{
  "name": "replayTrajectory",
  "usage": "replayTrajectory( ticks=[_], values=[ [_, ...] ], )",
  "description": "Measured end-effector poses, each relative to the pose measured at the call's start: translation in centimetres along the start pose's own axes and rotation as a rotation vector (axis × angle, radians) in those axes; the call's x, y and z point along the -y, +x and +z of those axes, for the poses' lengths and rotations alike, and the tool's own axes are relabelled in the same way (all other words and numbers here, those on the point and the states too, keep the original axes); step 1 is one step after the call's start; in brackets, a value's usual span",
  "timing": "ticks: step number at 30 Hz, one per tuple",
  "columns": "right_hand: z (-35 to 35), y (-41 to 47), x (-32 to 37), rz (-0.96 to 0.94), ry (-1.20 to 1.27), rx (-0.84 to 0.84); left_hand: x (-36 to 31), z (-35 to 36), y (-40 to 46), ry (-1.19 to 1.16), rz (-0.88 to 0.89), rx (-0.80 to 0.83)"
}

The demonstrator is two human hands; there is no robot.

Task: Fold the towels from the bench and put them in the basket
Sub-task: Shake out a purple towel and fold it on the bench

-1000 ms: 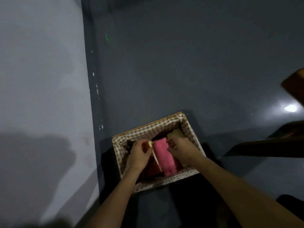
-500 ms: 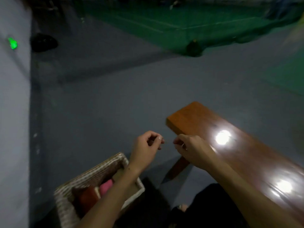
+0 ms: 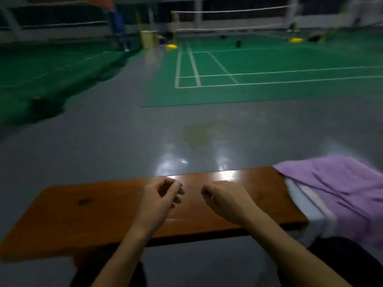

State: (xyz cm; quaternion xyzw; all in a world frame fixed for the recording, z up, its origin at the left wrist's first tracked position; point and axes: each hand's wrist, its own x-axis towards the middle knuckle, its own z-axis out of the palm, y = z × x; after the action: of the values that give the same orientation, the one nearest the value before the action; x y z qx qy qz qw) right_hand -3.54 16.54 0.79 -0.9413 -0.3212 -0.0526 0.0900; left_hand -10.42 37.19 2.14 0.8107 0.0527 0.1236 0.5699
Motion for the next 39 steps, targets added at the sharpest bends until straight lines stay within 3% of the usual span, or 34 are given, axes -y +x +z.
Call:
replayTrajectory(
  ticks=[7, 13, 17, 21, 27, 30, 34, 39],
  values=[
    [-0.3, -10.3, -17.5, 0.469, -0.225, 0.034, -1.4, 16.9, 3.4, 0.138, 0.057, 0.364],
    [-0.6, -17.2, -27.9, 0.858, -0.036, 0.061, -1.3, 29.3, 5.7, 0.374, 0.199, 0.519],
    [1.1, -18.5, -30.9, 1.019, -0.005, 0.122, -1.5, 37.0, 6.6, 0.48, 0.266, 0.569],
    [2.1, -17.9, -31.6, 1.081, 0.044, 0.062, -3.1, 42.8, 6.5, 0.543, 0.229, 0.602],
    [1.6, -17.6, -31.4, 1.07, 0.113, 0.027, -2.3, 47.5, 7.1, 0.271, -0.076, 0.598],
    [0.1, -17.7, -30.2, 1.006, 0.24, -0.073, -2.1, 47.9, 7.4, 0.095, -0.127, 0.597],
    [-0.9, -17.2, -27.2, 0.856, 0.419, -0.239, -3.3, 46.8, 7.8, -0.222, -0.19, 0.46],
    [0.9, -15.5, -24.8, 0.683, 0.479, -0.395, -3.1, 41.8, 8.9, -0.344, -0.1, 0.306]
  ],
)
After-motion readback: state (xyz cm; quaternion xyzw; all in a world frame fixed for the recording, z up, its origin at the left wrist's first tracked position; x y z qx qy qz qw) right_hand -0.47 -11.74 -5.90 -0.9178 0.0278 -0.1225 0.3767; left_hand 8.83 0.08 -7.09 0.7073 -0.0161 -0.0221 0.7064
